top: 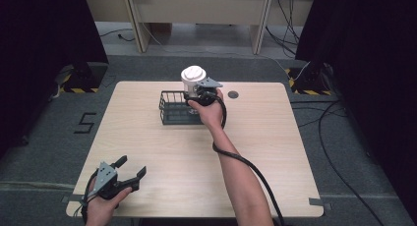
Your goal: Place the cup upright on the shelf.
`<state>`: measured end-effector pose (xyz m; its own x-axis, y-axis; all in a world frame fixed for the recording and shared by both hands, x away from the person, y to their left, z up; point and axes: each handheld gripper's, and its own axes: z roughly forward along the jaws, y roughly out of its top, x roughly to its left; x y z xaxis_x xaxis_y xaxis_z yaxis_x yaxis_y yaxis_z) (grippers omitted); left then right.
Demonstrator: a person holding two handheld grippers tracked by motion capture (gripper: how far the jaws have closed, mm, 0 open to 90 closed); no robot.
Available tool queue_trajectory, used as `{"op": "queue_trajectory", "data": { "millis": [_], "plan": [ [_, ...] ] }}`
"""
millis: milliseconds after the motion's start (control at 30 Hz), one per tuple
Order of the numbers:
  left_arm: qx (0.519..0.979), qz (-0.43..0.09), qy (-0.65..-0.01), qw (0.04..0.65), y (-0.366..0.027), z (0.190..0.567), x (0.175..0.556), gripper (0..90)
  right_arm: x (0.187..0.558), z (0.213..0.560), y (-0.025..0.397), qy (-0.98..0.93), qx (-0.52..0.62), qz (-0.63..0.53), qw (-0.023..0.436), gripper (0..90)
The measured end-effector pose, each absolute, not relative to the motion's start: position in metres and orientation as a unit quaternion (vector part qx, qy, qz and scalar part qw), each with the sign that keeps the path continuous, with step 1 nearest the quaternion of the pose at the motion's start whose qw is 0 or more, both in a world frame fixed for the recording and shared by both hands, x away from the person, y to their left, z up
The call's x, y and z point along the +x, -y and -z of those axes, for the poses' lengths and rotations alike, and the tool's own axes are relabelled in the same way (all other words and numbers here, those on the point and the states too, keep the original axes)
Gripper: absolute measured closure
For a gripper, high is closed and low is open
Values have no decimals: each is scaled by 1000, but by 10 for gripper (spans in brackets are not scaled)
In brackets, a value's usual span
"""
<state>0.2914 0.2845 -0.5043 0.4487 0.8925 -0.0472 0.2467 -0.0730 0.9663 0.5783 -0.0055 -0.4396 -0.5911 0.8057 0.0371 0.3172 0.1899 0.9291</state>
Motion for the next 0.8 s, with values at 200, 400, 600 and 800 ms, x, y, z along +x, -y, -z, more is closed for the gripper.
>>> {"op": "queue_trajectory", "data": {
  "millis": [200,400,600,800],
  "plan": [
    [666,-304,-427,530,-284,504,291,161,578,442,5,-732,384,-509,242,181],
    [666,-303,-426,532,-283,504,291,161,573,444,6,-733,383,-508,242,171],
    [668,-302,-425,531,-282,504,291,161,569,449,6,-732,392,-508,230,153],
    [667,-302,-425,532,-283,504,291,161,562,448,12,-735,386,-506,233,152]
  ]
}}
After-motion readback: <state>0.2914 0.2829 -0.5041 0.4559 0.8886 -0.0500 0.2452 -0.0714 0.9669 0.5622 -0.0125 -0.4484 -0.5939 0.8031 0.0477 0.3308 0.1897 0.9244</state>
